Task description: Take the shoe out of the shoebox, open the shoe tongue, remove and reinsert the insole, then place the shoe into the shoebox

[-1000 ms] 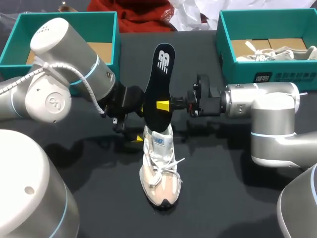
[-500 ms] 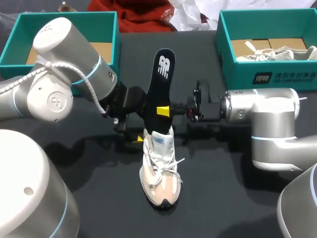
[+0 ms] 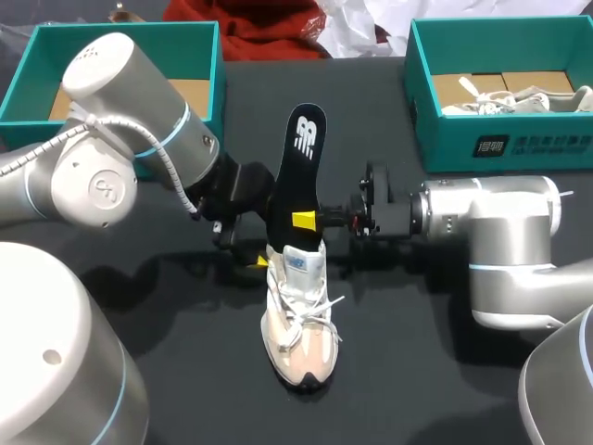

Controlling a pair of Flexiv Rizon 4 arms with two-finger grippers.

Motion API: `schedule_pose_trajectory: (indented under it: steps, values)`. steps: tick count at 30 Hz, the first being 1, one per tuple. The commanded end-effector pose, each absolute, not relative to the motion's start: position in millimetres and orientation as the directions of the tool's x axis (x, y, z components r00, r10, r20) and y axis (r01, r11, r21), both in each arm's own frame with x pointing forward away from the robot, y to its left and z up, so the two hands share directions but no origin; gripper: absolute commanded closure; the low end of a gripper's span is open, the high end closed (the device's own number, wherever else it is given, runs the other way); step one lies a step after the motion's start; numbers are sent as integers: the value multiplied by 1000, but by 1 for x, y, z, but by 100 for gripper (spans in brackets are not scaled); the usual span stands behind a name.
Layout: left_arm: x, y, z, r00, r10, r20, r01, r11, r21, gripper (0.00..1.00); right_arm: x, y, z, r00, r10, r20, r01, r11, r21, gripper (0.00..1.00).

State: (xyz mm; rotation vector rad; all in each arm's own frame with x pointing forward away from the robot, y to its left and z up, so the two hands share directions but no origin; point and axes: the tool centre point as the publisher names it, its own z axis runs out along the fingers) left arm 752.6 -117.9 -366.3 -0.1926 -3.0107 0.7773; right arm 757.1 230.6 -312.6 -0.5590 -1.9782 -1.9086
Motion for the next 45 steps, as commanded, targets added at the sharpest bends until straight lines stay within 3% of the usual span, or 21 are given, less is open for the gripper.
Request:
schedule_pose_trajectory:
  steps: [1,20,33,42,45]
  values:
    - [752,-118,-367,-992,127,-6,114,868,-484,0,749,233,-318,-862,60,504,506,24,862,100]
    - [752,-118,-367,-992,127,-6,114,868,-484,0,726,234,-333,-802,127,584,595,81,800,100]
    - [752,-118,-367,-992,127,-6,114,868,-484,0,719,237,-351,-715,185,674,699,232,677,100]
    - [752,-118,-367,-992,127,-6,114,868,-484,0,723,237,-351,-715,138,685,696,219,683,100]
    - [752,-118,-367,-992,127,-6,114,868,-484,0,725,236,-351,-720,123,683,691,210,691,91]
